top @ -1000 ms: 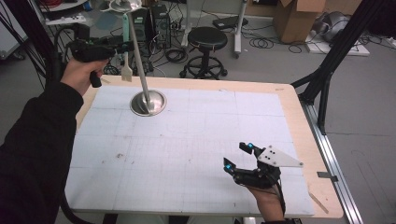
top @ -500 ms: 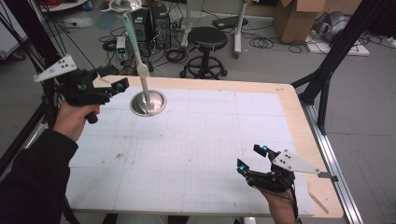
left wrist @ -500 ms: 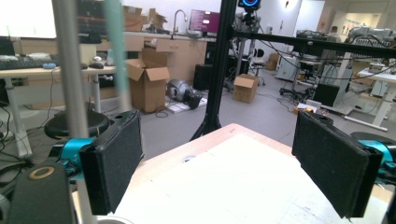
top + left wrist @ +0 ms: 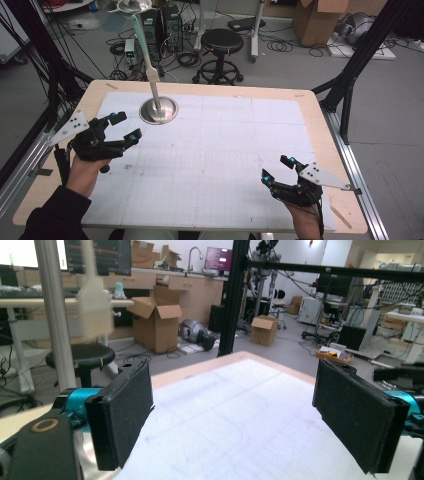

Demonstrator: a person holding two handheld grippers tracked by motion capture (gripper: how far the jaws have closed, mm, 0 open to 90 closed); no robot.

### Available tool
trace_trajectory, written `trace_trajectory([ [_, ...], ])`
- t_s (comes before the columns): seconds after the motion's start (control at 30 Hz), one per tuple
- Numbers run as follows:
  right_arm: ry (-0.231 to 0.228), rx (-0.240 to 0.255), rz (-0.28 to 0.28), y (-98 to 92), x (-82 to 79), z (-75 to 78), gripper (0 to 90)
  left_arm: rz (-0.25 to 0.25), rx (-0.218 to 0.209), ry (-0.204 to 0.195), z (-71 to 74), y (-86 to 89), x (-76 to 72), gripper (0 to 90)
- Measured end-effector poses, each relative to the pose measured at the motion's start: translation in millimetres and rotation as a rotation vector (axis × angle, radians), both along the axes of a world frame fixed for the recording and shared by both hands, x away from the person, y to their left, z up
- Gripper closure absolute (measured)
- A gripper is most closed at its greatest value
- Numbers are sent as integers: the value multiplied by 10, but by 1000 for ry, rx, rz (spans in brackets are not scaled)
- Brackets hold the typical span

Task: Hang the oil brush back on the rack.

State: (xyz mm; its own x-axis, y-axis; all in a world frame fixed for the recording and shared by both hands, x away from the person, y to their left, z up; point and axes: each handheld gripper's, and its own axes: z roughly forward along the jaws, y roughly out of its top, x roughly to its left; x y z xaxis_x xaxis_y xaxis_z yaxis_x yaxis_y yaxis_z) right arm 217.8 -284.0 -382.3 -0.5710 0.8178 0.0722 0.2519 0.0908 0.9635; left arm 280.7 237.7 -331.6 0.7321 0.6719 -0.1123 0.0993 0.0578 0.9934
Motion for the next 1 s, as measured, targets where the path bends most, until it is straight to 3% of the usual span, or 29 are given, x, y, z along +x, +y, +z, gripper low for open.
trace_trajectory([
  [0.13, 3, -1, -16, -11, 1, -31, 198, -11, 26, 13, -126, 22, -99, 170],
  [0.33, 9, -2, -24, 1, 12, -45, 198, -30, 28, 32, -238, 36, -142, 176],
  [1.0, 5, -7, -26, 2, -8, -36, 198, -22, 20, 42, -261, 14, -114, 176],
])
